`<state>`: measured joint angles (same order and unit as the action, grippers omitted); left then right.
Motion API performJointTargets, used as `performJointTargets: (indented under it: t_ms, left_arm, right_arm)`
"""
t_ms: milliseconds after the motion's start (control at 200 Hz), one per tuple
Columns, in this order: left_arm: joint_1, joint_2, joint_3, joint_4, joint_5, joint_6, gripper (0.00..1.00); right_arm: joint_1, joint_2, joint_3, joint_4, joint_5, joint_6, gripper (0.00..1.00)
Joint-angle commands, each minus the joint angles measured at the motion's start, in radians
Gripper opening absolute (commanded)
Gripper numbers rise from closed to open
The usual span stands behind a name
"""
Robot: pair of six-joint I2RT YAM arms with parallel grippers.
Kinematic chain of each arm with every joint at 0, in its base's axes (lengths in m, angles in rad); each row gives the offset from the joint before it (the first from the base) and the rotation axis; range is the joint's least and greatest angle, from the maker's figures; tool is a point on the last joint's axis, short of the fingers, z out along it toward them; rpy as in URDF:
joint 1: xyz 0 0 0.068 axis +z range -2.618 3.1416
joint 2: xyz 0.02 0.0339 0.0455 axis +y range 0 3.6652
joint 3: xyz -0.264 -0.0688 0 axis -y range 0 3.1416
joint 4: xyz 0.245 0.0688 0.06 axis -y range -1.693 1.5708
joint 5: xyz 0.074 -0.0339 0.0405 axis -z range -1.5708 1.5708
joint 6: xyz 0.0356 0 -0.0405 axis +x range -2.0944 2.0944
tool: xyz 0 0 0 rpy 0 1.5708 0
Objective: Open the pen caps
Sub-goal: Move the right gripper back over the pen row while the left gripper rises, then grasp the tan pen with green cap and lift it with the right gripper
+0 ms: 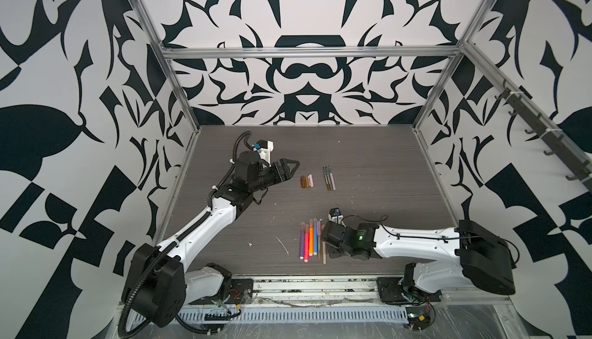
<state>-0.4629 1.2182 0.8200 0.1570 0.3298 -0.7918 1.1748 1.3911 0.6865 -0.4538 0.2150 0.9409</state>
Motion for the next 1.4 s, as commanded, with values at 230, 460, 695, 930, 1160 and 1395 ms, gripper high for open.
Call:
performJointTargets:
  t_ms: [230, 460, 695, 930, 1160, 1395]
  left_arm:
    - [0.007, -0.122, -0.051, 0.009, -0.095, 0.038, 0.99]
    - [0.007, -0.107, 0.003, -0.065, -0.037, 0.063, 0.87]
    - [0.013, -0.044, 0.004, -0.063, 0.024, 0.045, 0.86]
    - [0.026, 0.003, -0.012, -0.056, 0.09, 0.02, 0.82]
    - [0.024, 0.088, 0.021, -0.094, 0.128, 0.057, 0.81]
    - [-0.01, 0.27, 0.071, -0.014, 0.3, 0.002, 0.72]
  right_arm:
    - [0.017, 0.088, 0.057, -0.054, 0.061, 0.071, 0.32]
    - [0.017, 0.072, 0.031, -0.077, 0.092, 0.127, 0.27]
    - [0.019, 0.091, 0.022, -0.041, 0.061, 0.147, 0.18]
    - [0.021, 0.081, 0.01, -0.029, 0.051, 0.146, 0.0]
    - [0.021, -0.087, -0.001, -0.139, 0.146, 0.146, 0.0]
    - [-0.015, -0.455, -0.048, -0.045, 0.144, -0.054, 0.0]
